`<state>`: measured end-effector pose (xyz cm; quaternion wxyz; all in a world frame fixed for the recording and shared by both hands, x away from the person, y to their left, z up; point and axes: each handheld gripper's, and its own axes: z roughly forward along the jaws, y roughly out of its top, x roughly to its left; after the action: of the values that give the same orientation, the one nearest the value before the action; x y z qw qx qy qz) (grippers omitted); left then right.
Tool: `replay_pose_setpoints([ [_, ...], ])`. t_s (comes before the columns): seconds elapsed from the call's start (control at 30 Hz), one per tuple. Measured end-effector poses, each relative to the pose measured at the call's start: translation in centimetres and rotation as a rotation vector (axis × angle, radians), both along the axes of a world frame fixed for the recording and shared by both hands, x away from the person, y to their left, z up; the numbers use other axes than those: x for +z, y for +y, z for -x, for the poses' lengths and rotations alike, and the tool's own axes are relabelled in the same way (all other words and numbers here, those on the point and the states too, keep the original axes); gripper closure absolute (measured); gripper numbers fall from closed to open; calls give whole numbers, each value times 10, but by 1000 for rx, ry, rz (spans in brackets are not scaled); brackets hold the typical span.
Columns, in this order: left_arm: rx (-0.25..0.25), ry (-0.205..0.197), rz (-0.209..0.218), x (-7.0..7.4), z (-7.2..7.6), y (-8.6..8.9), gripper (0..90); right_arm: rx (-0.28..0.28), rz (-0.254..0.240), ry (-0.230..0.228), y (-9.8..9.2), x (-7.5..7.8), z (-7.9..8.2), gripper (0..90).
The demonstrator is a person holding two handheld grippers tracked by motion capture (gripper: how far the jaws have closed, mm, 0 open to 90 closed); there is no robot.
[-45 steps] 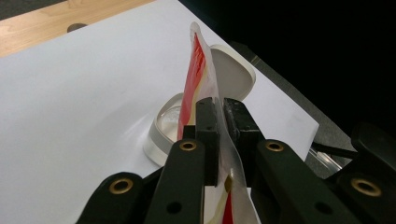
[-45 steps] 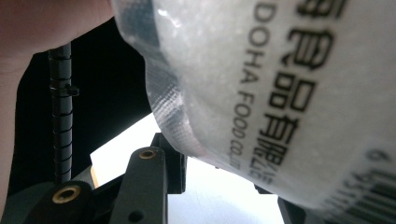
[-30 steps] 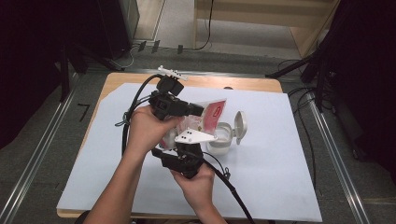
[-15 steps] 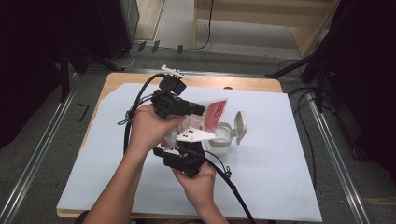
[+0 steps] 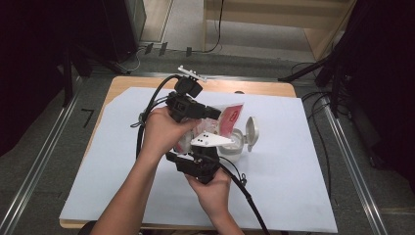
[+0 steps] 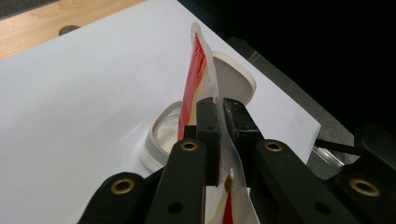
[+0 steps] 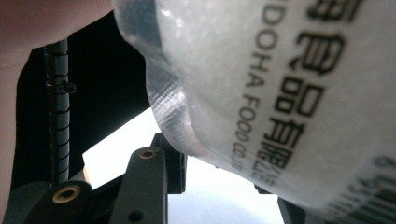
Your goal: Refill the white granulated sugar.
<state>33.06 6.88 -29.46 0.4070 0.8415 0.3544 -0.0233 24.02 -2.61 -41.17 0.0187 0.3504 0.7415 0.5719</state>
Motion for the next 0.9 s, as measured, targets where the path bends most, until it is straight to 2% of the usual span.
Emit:
replay_pose_setpoints([
  [0.67, -4, -8, -18, 1, -1, -3, 861, 15, -18, 33, -2, 4, -1, 640],
  [0.9, -6, -7, -6, 1, -1, -4, 861, 12, -14, 37, -3, 4, -1, 639],
])
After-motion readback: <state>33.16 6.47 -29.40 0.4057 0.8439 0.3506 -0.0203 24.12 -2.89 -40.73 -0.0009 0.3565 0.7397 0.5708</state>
